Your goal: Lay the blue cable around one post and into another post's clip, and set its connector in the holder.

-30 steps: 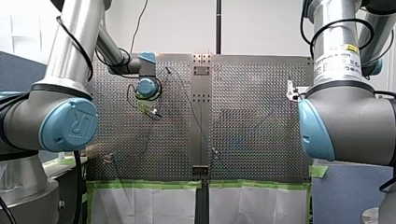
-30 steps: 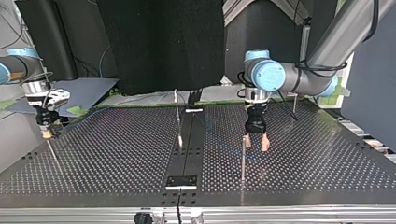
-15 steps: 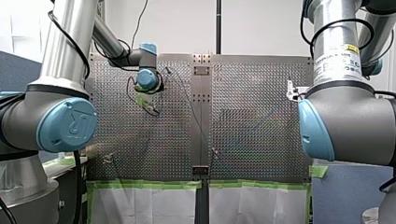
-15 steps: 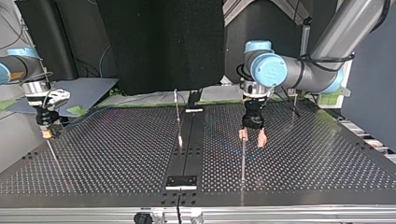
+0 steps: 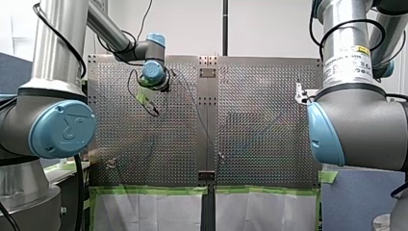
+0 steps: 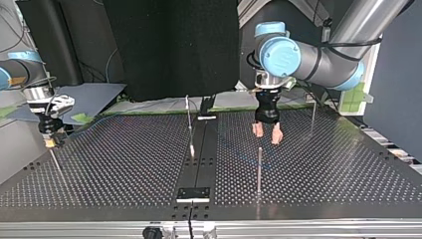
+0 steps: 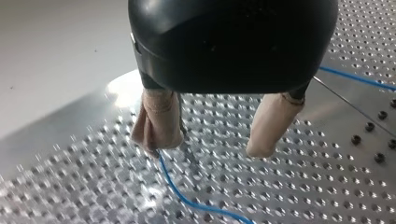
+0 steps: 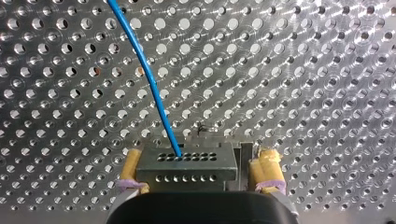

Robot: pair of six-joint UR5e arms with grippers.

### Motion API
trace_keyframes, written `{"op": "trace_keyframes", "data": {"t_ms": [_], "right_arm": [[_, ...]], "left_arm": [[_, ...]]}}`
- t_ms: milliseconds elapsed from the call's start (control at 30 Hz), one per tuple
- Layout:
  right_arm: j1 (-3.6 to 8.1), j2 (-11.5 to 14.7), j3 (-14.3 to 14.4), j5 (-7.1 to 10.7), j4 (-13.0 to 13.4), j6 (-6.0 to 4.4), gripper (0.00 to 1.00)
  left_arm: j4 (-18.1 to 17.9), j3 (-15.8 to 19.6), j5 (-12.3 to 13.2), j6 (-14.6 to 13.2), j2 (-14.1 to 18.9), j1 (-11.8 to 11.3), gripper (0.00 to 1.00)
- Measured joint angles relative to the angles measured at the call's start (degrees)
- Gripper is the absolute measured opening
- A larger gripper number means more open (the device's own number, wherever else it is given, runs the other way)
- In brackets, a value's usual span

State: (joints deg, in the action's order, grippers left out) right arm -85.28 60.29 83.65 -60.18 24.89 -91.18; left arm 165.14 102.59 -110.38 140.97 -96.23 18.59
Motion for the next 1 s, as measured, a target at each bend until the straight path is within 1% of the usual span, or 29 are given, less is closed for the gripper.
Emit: {"op": "trace_keyframes", "data": {"t_ms": [100,333,433,567,733,900,1000], "right_arm": [[0.0,0.0,0.0,0.0,0.0,0.0,1.0],[0.0,0.0,0.0,0.0,0.0,0.0,1.0],[0.0,0.0,0.0,0.0,0.0,0.0,1.0],[0.0,0.0,0.0,0.0,0.0,0.0,1.0],[0.0,0.0,0.0,0.0,0.0,0.0,1.0],[0.0,0.0,0.0,0.0,0.0,0.0,1.0],[0.0,0.0,0.0,0.0,0.0,0.0,1.0]], "left_arm": [[1.5,-0.8,-1.5,-1.5,1.5,0.5,0.99],[5.1,-4.2,-5.1,-5.1,5.1,1.0,0.99],[6.5,-5.6,-6.2,-6.5,6.5,1.2,0.99],[8.2,-7.3,-5.6,-8.2,7.8,2.0,0.99],[10.7,-9.7,-3.3,-10.7,7.7,2.6,0.99],[13.1,-12.1,-1.2,-13.1,6.4,3.2,0.99],[14.6,-13.7,-1.4,-14.6,5.1,3.7,0.99]]}}
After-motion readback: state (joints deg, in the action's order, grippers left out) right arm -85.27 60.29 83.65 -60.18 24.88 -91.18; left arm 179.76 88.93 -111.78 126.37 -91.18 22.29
